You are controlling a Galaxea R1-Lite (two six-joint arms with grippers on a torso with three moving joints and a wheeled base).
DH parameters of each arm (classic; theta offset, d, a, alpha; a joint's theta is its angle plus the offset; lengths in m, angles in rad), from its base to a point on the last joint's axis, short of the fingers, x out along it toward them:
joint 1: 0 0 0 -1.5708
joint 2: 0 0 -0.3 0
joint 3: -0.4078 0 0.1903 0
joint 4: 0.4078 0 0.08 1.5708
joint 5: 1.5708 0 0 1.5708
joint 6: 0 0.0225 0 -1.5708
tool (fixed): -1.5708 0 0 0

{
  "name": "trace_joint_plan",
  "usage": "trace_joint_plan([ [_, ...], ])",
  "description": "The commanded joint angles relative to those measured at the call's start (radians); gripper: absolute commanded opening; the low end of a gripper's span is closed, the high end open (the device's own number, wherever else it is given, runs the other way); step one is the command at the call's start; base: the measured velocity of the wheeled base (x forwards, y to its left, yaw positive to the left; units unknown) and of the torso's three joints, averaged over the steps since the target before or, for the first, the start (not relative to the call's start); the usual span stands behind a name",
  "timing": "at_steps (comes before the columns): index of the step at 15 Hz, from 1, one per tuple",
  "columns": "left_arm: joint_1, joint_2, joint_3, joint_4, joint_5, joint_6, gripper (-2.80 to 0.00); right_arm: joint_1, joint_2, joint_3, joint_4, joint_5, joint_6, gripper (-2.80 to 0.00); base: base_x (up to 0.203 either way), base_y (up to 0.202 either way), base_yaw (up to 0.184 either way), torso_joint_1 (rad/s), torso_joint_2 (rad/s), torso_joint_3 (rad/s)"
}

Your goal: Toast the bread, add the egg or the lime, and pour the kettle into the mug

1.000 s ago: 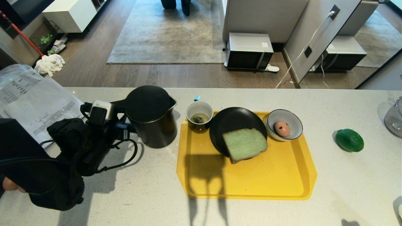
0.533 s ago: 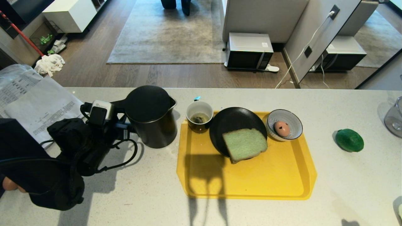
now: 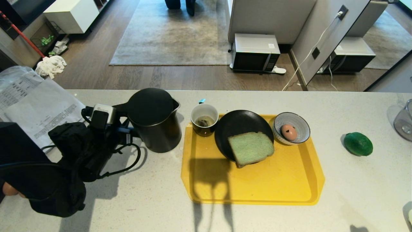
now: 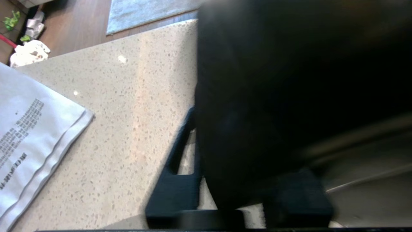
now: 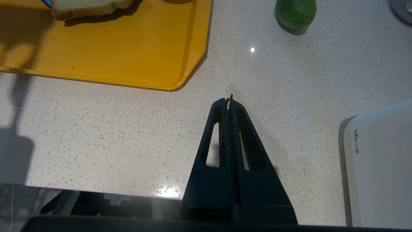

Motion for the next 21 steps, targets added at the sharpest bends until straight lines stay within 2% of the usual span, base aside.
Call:
trace_joint_plan([
  [1,0.001,-0.001,0.015,-0.009,0.001,0.000,0.00,0.000,0.000,0.000,0.001,0.001,-0.001,-2.80,0.000,0.000,0.000,0.000,0.00,0.000],
  [9,-0.002,-0.063,0.103,-0.009,0.000,0.002,0.00,0.000,0.000,0.000,0.001,0.001,-0.001,-2.80,0.000,0.000,0.000,0.000,0.00,0.000],
  [19,-0.059,-0.325,0.389,-0.009,0.001,0.019,0.00,0.000,0.000,0.000,0.001,0.001,-0.001,-2.80,0.000,0.000,0.000,0.000,0.00,0.000],
  [21,-0.066,-0.414,0.426,-0.009,0.001,0.045,0.00,0.000,0.000,0.000,0.001,0.001,-0.001,-2.80,0.000,0.000,0.000,0.000,0.00,0.000],
])
